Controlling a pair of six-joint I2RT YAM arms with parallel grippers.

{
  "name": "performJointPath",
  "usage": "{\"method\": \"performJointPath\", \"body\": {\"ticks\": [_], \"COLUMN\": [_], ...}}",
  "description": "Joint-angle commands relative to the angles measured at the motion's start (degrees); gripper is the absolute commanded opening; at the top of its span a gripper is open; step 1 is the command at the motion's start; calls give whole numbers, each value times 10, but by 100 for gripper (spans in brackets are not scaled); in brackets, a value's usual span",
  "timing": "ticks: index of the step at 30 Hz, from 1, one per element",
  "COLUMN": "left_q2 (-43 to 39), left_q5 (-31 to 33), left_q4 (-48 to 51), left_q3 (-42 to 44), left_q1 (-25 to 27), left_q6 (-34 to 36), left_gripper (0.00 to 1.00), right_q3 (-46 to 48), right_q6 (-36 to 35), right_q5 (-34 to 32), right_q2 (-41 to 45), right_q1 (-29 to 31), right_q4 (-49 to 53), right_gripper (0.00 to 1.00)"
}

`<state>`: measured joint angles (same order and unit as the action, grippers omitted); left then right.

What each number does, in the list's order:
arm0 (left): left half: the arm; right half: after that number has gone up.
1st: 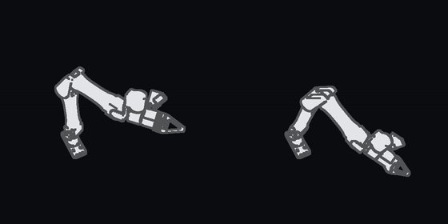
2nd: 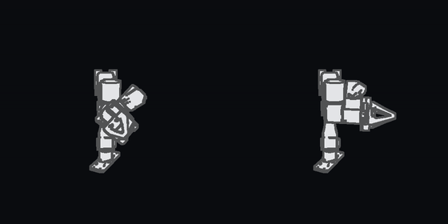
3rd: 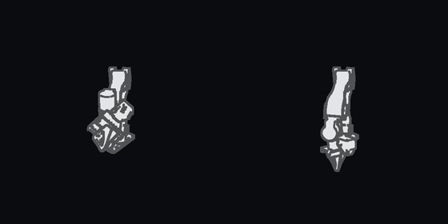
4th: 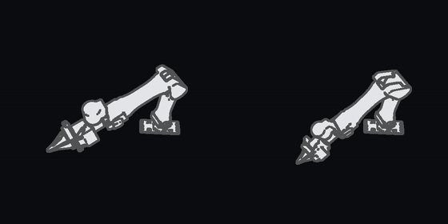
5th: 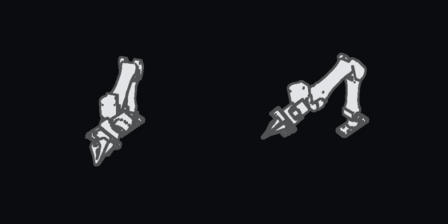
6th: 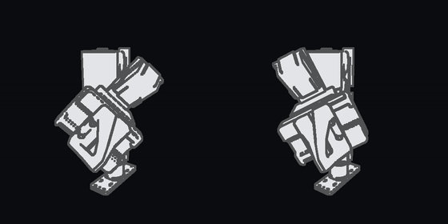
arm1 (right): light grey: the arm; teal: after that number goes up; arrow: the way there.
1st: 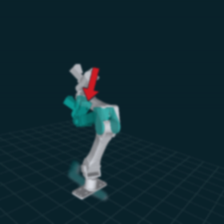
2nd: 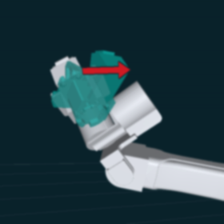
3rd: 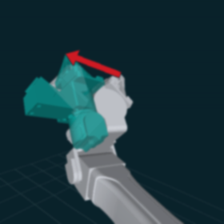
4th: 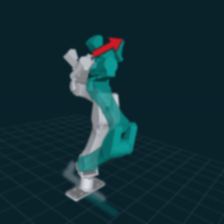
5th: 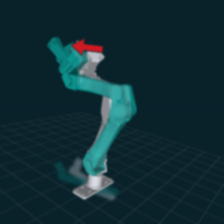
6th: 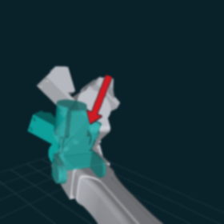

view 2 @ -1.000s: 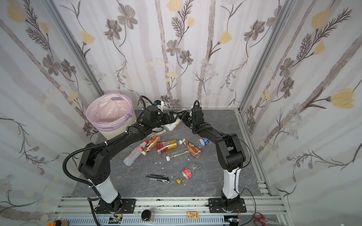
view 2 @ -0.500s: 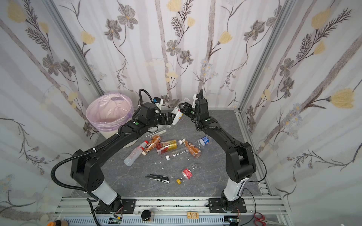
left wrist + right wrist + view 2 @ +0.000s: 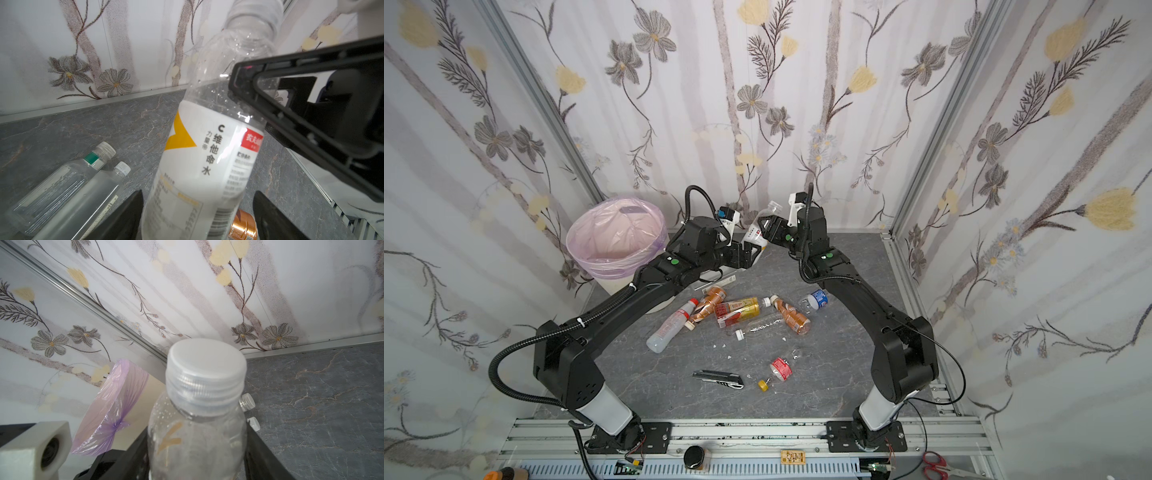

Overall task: Throw the plastic bottles in the bin
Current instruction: 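Grasp the bottle body with the left gripper while right gripper holds the cap, then carry the bottle with the left gripper over the bin while right gripper withdraws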

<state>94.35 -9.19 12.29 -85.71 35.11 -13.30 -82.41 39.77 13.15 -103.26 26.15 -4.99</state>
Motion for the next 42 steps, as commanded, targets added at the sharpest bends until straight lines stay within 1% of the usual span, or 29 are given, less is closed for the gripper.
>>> {"method": "performJointPath", "body": {"ticks": [1, 6, 9, 12, 16, 21, 24, 25, 27, 28, 30, 32, 34, 35, 38, 42], "left_q2": [1, -4, -9, -9, -8, -13, -16, -17, -22, -25, -31, -42, -55, -64, -111, -203], "left_q5": [-8, -7, 3, 11, 14, 26, 23, 22, 22, 24, 30, 46, 68, 86, 175, 257], "left_q4": [2, 2, 1, 1, 1, 0, 0, 0, 0, 1, 1, 1, 1, 1, 1, -6], "left_q3": [-6, -3, -2, -2, -2, -4, -4, -4, -2, -1, 2, 5, 6, 7, -3, -45], "left_q1": [6, 9, 9, 9, 9, 10, 9, 10, 9, 9, 9, 9, 9, 9, 9, 13], "left_q6": [11, 20, 23, 28, 28, 22, 22, 21, 20, 20, 20, 22, 28, 31, 51, 98], "left_gripper": [80, 80, 80, 86, 86, 71, 58, 55, 54, 53, 53, 52, 52, 52, 51, 53], "right_q3": [3, 6, 8, 7, 8, 9, 8, 7, 4, 3, -4, -6, -5, -3, 19, 64], "right_q6": [-6, 14, 14, 16, 15, 15, 15, 16, 18, 19, 18, 19, 18, 18, 19, 14], "right_q5": [7, 39, 40, 47, 46, 40, 43, 44, 47, 51, 63, 70, 75, 77, 72, 49], "right_q2": [10, 16, 20, 21, 24, 28, 28, 29, 30, 31, 35, 49, 65, 74, 110, 155], "right_q1": [3, 3, 4, 6, 12, 12, 11, 12, 12, 11, 6, -4, -15, -21, -40, -55], "right_q4": [-15, -32, -32, -33, -33, -33, -34, -34, -36, -37, -35, -34, -33, -33, -37, -52], "right_gripper": [63, 63, 63, 63, 63, 63, 63, 64, 68, 73, 77, 85, 99, 100, 100, 100]}}
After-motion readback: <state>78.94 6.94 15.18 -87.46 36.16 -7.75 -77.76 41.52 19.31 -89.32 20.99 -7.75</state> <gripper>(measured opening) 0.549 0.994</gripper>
